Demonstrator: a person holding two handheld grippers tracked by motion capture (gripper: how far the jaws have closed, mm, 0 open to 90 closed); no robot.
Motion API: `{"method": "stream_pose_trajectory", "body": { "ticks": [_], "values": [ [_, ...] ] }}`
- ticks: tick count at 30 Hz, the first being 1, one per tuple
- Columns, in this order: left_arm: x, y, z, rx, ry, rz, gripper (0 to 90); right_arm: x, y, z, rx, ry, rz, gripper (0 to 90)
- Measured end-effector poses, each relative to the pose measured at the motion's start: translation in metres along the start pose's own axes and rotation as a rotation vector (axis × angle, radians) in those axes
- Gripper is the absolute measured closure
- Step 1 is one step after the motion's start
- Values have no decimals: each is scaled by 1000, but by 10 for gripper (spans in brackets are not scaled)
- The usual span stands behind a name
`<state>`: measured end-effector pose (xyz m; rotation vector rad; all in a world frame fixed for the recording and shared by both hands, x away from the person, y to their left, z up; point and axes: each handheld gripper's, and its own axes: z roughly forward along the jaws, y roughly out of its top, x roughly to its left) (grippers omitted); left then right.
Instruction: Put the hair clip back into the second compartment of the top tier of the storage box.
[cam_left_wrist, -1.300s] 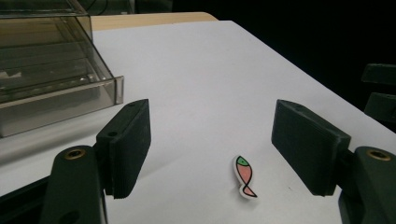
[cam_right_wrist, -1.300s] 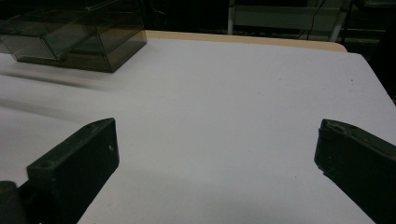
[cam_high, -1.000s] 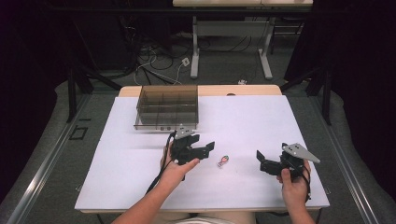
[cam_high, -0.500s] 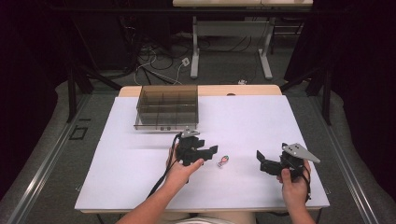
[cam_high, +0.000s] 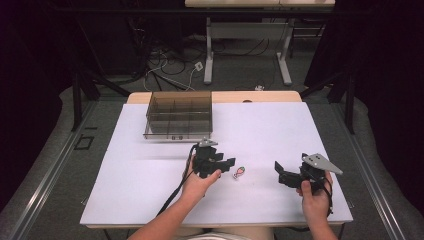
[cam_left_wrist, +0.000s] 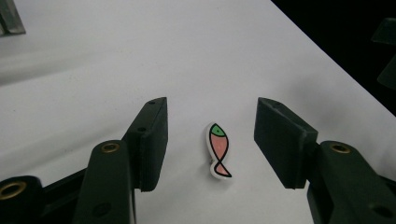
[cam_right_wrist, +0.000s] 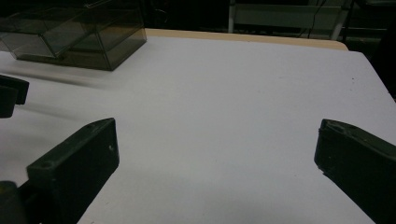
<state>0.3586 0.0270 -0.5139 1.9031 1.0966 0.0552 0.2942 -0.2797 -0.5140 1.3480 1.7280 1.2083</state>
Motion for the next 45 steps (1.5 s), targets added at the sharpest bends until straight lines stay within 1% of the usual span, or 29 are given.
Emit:
{"method": "stream_pose_trajectory", "body": {
  "ticks": [1,4,5,6,7,8,9,12,15,22,23,24,25,26,27,28,29,31,35,36,37,38,39,41,44,45],
  "values": [
    [0,0,1,5,-1,4,452,0,0,0,0,0,0,0],
    [0,-2,5,17,-9,-14,460,0,0,1,-3,1,0,0],
    [0,-3,6,23,-13,-17,476,0,-1,1,-5,-2,2,0],
    [0,-3,7,29,-16,-14,476,0,-1,1,-5,-2,2,0],
    [0,-4,9,34,-21,-15,500,0,-1,1,-5,-1,4,0],
    [1,-5,10,36,-28,-16,504,0,-1,1,-5,-1,4,0],
    [0,-5,11,41,-34,-20,507,0,0,0,5,-4,1,0],
    [-1,-7,15,49,-38,-15,517,0,-1,1,4,-2,4,0],
    [-1,-8,19,66,-33,-13,527,0,-1,1,0,0,4,0],
    [0,-12,27,106,-34,-49,563,-1,-1,2,6,0,3,0],
    [0,-12,29,105,-39,-48,567,-1,-1,2,5,0,4,0],
    [0,-13,30,115,-42,-48,572,0,-1,2,7,0,10,0],
    [0,-13,30,115,-38,-46,576,-1,-1,2,6,1,3,0],
    [-1,-13,31,119,-35,-50,583,0,-1,2,7,0,10,0],
    [-2,-14,32,121,-32,-60,583,0,-1,2,7,0,10,0],
    [-2,-14,33,123,-32,-59,588,0,-1,2,7,0,10,0],
    [-1,-14,33,129,-35,-46,595,0,-1,1,10,0,11,0],
    [-1,-15,35,138,-32,-44,608,0,-1,2,8,0,10,0],
    [-2,-17,38,152,-32,-57,620,0,-1,2,8,-1,10,0],
    [-1,-17,38,155,-34,-47,624,0,-1,2,8,-1,9,0],
    [-1,-17,39,160,-34,-53,626,0,-1,2,8,-1,9,0],
    [-1,-18,40,159,-33,-50,632,-1,-1,2,7,-1,3,0],
    [-2,-18,40,159,-30,-59,636,-1,-1,1,15,-1,4,0],
    [-2,-19,41,165,-31,-61,642,-1,-1,2,9,0,4,0],
    [-3,-20,42,167,-30,-60,663,-1,-1,2,7,0,1,0],
    [-3,-20,42,173,-31,-52,663,-1,-1,2,7,0,1,0]
  ]
}}
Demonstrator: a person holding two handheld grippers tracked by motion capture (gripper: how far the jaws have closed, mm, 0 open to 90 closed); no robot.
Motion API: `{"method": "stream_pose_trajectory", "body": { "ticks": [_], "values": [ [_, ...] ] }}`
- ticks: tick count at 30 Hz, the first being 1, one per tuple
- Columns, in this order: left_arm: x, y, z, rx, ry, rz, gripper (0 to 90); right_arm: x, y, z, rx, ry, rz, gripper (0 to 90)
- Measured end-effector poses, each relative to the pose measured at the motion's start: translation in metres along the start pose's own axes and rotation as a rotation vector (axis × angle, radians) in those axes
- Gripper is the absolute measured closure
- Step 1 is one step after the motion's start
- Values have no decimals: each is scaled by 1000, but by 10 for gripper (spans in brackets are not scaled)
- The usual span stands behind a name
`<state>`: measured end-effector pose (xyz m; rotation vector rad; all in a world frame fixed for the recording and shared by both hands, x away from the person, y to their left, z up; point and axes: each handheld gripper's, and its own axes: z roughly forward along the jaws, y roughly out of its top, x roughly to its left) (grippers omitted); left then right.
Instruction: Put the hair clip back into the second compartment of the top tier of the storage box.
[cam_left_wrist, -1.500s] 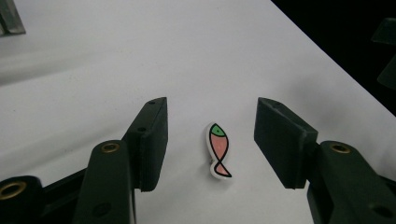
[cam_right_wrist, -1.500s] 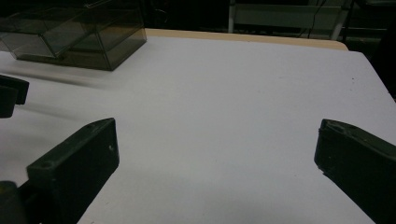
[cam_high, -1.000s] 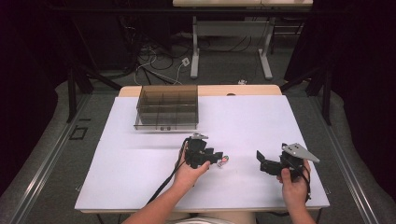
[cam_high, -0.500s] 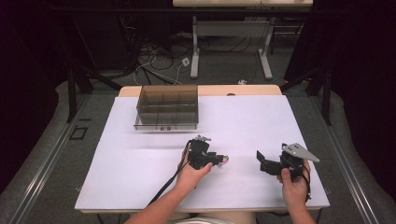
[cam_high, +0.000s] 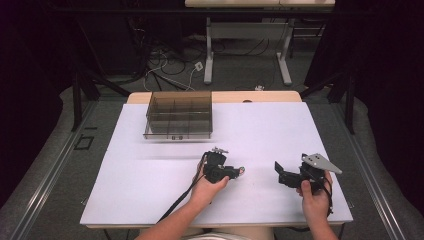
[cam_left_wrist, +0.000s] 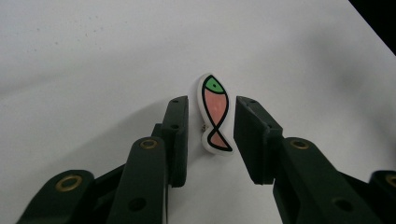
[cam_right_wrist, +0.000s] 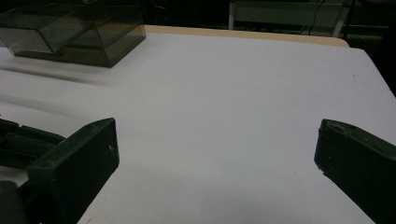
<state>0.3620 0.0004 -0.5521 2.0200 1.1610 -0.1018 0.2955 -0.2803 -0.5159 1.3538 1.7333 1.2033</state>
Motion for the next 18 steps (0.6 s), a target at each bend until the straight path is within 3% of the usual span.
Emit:
{"method": "stream_pose_trajectory", "body": {
  "ticks": [18],
  "values": [
    [-4,-3,2,9,6,12,782,0,0,0,8,0,-6,0]
  ]
}}
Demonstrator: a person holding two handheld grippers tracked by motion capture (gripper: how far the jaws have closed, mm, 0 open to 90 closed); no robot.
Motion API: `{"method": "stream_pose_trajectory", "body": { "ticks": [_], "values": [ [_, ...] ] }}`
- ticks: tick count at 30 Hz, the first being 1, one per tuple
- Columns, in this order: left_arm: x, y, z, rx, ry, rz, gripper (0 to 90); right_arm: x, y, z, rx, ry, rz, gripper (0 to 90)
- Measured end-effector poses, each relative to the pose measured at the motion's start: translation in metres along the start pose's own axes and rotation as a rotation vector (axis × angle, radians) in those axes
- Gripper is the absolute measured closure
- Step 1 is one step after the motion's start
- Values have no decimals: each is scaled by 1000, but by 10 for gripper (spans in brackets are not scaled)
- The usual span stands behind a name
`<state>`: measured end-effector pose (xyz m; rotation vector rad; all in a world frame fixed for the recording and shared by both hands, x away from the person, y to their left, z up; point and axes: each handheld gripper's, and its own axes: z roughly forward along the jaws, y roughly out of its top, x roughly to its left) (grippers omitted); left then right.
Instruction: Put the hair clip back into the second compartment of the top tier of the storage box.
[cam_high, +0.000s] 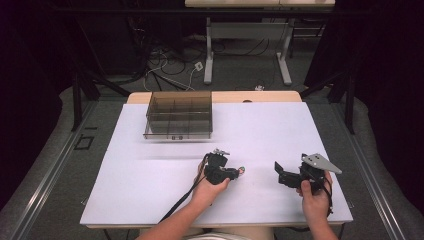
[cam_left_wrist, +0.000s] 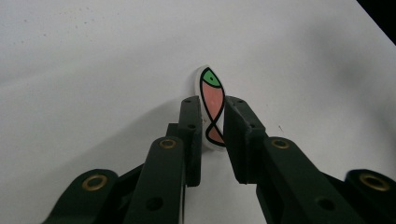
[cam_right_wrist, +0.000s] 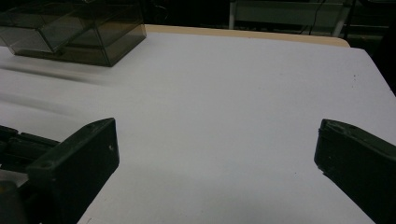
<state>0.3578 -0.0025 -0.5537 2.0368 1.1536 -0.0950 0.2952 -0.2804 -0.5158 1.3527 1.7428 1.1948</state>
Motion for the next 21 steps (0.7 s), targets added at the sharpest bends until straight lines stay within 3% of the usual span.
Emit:
{"method": "stream_pose_trajectory", "body": {
  "ticks": [9,14,17,21],
  "values": [
    [-1,0,-2,-3,-6,22,862,0,0,0,0,0,0,0],
    [-4,-1,-2,-20,-19,15,869,0,0,0,-1,3,1,0],
    [-4,-1,-2,-9,-20,42,870,0,0,0,-2,4,0,0],
    [-5,-1,-2,-21,-18,36,871,0,0,0,-1,3,0,0]
  ]
}}
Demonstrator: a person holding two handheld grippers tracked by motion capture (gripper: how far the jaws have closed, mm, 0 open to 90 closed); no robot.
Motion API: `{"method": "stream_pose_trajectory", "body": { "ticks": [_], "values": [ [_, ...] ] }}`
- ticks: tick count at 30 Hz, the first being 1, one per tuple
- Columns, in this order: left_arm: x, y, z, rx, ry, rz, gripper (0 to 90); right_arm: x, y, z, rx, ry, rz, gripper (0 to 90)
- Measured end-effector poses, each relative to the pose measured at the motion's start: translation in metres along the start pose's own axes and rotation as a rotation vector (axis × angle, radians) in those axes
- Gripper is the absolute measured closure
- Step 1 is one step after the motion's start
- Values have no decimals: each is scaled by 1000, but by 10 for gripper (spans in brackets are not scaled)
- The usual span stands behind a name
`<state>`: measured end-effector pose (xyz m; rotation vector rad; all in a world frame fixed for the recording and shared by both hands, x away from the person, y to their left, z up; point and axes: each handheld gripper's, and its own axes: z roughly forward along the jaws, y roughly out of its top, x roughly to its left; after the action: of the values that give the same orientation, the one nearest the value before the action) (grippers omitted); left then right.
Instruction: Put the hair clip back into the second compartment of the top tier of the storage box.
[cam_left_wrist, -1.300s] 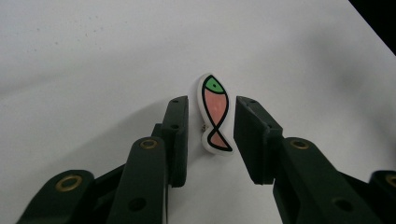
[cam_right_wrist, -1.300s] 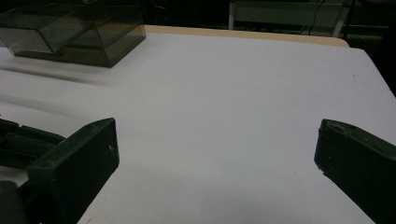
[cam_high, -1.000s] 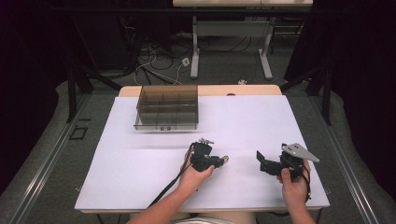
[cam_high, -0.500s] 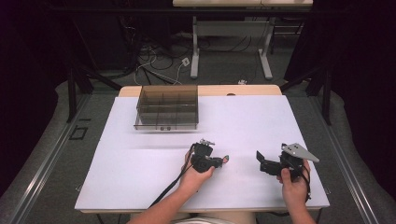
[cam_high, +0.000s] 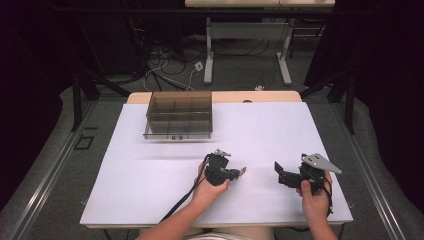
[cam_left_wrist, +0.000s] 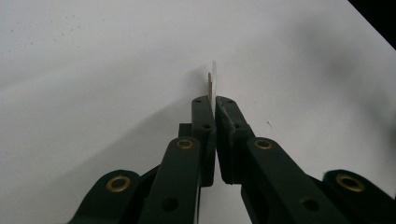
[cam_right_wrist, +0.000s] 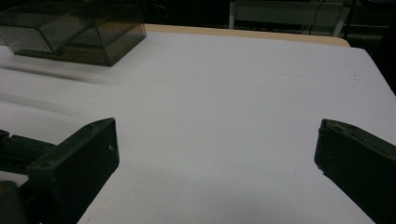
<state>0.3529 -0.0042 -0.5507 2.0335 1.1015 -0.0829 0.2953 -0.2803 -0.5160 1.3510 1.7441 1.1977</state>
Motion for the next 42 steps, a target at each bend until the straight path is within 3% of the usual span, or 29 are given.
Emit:
{"method": "stream_pose_trajectory", "body": {
  "ticks": [2,28,42],
  "values": [
    [0,1,-2,6,2,15,871,0,0,0,-2,1,-1,0],
    [10,10,-23,-70,42,-6,871,0,-1,1,-8,1,0,0],
    [15,17,-38,-96,67,8,871,1,-1,1,0,1,5,0]
  ]
}}
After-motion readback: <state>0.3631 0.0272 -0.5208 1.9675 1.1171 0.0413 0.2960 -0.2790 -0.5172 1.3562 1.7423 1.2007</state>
